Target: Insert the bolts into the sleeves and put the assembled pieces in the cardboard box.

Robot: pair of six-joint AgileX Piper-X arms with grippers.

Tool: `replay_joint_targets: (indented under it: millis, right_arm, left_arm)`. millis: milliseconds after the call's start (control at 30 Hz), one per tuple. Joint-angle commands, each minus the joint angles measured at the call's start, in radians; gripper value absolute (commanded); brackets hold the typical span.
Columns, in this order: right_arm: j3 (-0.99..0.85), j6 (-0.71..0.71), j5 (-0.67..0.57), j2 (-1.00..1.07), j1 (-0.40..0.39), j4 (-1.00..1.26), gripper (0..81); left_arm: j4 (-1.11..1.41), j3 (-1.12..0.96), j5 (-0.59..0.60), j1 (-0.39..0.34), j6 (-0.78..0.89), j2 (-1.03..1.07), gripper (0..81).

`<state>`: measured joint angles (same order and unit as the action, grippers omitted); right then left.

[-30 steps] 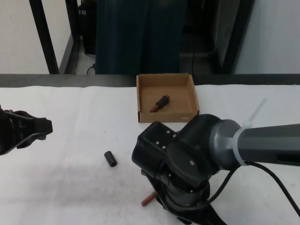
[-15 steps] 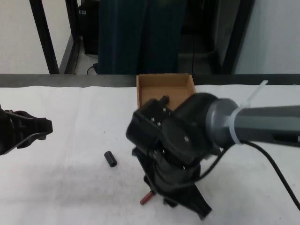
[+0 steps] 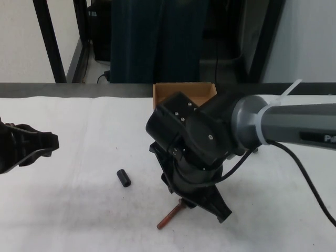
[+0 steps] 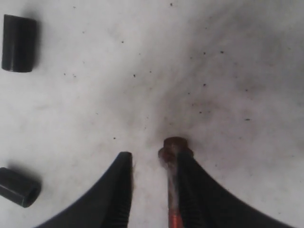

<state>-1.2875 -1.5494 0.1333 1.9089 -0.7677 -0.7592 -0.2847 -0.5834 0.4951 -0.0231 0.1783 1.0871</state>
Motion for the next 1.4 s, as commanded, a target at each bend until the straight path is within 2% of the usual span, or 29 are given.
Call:
replay_joint_targets:
  millis: [0, 567, 833, 1367]
  right_arm:
    - [-0.008, 0.001, -0.019, 0.001, 0.006, 0.015, 30.2]
    - [-0.01, -0.019, -0.071, -0.002, -0.028, -0.039, 30.2]
    - [-0.008, -0.013, 0.002, 0.002, -0.034, -0.037, 30.2]
    - [-0.008, -0.014, -0.022, 0.069, -0.032, -0.039, 30.2]
  left_arm:
    - [0.014, -0.002, 0.001, 0.002, 0.003, -0.012, 0.8]
    - [0.029, -0.002, 0.001, 0.002, 0.002, -0.012, 0.8]
    - [0.029, -0.002, 0.001, 0.002, 0.002, -0.012, 0.8]
    - [0.029, -0.002, 0.001, 0.002, 0.002, -0.012, 0.8]
